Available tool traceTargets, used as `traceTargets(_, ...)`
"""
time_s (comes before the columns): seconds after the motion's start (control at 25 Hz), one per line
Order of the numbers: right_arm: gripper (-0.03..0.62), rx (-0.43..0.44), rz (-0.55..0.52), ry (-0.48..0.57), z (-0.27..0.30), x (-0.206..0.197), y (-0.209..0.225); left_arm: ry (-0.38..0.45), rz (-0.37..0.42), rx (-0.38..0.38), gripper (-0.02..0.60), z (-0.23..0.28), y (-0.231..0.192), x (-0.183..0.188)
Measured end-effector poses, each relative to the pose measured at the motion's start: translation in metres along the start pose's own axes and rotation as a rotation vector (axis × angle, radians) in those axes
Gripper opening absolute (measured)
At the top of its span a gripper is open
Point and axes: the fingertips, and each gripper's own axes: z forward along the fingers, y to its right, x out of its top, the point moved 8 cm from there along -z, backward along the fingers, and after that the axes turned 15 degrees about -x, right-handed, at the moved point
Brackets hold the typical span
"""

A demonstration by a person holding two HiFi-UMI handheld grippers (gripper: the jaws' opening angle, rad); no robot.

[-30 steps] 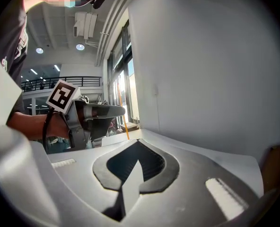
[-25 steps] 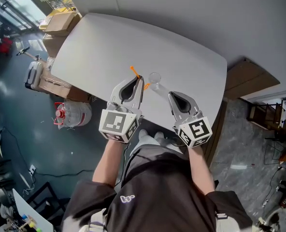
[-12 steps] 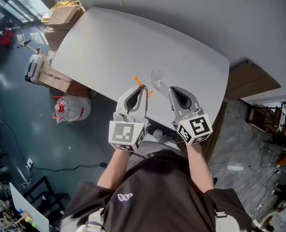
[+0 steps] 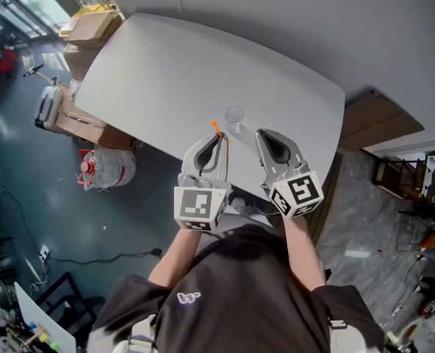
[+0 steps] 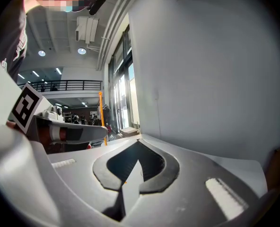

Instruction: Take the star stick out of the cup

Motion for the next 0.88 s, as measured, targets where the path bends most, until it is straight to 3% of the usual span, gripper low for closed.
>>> traceTargets(0.24,0.006,0.01,-0.002,0.013,0.003,0.004,-0.005,0.003,0.037,-0.028,0.017,0.004,-0.001,-0.011)
traceTargets(0.88,0.006,0.003,-0.008,0.018,0.003,0.006,-0.003,0.001,0.02,-0.032,0.017,0.007,-0.004,-0.011)
